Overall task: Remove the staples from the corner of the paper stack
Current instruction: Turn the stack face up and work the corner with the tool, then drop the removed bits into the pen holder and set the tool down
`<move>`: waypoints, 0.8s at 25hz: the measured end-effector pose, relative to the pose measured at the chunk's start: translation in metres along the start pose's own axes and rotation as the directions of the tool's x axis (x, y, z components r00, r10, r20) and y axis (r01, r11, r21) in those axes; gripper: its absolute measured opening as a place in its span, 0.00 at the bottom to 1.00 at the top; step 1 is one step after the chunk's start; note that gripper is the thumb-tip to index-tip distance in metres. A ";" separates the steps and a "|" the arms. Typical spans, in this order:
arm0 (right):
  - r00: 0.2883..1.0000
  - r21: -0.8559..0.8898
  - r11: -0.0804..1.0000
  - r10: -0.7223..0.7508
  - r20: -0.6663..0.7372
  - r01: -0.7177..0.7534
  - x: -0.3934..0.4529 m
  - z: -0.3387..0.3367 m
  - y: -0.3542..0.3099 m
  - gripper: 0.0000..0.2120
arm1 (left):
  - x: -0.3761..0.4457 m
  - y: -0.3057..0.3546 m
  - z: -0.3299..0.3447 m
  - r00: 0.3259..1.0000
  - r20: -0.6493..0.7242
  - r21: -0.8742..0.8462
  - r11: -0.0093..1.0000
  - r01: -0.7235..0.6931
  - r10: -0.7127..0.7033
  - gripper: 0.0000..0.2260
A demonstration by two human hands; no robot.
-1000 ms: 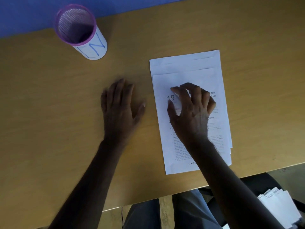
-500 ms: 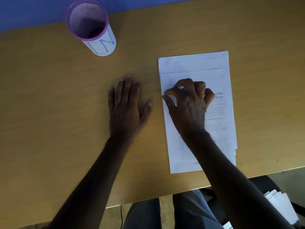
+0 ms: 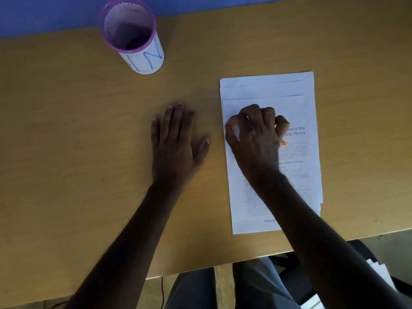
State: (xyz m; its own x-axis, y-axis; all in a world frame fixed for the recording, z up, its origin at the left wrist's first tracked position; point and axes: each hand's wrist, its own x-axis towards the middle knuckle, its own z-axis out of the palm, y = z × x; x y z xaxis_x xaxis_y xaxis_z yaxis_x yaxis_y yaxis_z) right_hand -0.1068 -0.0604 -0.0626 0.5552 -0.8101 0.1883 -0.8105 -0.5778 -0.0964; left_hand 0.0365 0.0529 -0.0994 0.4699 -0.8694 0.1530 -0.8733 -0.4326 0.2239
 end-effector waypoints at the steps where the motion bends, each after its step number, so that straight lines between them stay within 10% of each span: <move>1: 1.000 0.023 1.000 -0.003 0.000 0.003 0.000 0.000 0.000 0.08 | 0.000 0.000 0.000 1.000 0.005 -0.002 1.000 0.001 -0.001 0.28; 7: 0.998 0.285 0.958 0.007 0.062 -0.024 0.017 -0.016 -0.008 0.06 | 0.005 0.000 -0.013 0.999 0.016 -0.150 0.988 0.034 -0.032 0.24; 13: 0.985 0.728 0.671 0.023 0.170 -0.141 0.083 -0.038 -0.037 0.03 | 0.040 -0.016 -0.037 0.908 -0.060 -0.455 0.820 0.346 -0.416 0.29; 20: 0.993 0.706 0.703 -0.121 -0.001 0.086 0.164 -0.047 -0.091 0.07 | 0.100 -0.046 -0.053 0.833 -0.137 -0.629 0.696 0.345 -0.536 0.33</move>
State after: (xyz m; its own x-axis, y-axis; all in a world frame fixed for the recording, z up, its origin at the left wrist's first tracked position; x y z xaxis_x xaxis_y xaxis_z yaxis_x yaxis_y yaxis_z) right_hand 0.0495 -0.1357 0.0227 0.6488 -0.7343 0.1999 -0.3900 -0.5463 -0.7413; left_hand 0.1305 -0.0016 -0.0434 0.8773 -0.4593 0.1391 -0.3652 -0.4509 0.8145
